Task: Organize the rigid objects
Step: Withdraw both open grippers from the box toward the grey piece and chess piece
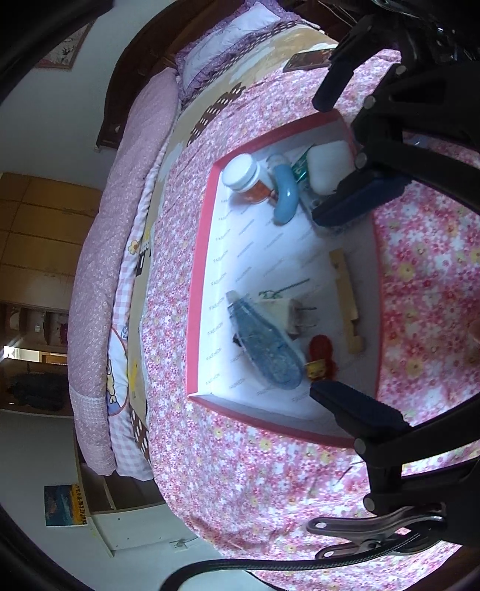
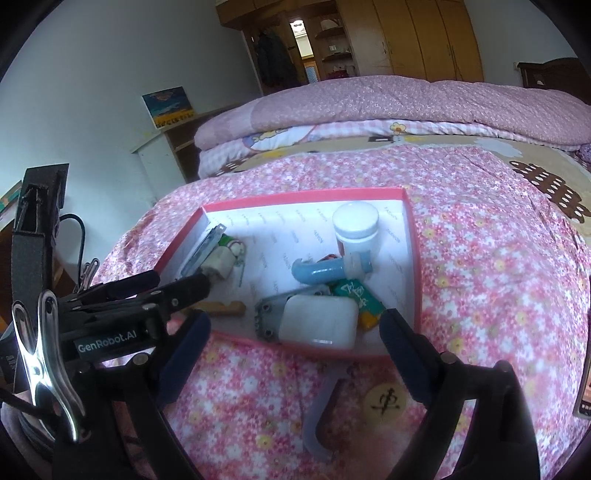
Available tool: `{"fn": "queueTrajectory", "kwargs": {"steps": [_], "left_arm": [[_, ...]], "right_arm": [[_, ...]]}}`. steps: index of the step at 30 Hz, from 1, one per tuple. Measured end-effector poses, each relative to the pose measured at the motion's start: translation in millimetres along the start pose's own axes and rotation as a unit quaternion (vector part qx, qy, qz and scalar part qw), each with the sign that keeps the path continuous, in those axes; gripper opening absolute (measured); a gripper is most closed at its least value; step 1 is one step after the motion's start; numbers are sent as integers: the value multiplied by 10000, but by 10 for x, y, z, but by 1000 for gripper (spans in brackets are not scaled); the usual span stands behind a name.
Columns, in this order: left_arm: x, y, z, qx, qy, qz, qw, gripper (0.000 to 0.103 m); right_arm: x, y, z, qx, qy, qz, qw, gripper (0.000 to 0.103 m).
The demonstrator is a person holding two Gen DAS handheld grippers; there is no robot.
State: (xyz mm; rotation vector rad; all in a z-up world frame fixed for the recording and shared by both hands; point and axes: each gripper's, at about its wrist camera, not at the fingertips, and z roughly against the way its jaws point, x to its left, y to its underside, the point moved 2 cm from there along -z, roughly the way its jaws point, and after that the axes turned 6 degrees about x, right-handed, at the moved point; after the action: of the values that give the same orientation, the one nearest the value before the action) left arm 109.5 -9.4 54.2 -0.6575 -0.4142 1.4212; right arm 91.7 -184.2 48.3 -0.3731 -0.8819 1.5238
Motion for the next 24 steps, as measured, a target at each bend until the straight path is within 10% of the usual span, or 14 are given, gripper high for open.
{"fn": "queueTrajectory", "kwargs": {"steps": [24], "left_arm": [[-198, 276, 153, 113, 158, -210, 9996, 88]], "right_arm": [[-88, 381, 237, 182, -89, -180, 9996, 95]]}}
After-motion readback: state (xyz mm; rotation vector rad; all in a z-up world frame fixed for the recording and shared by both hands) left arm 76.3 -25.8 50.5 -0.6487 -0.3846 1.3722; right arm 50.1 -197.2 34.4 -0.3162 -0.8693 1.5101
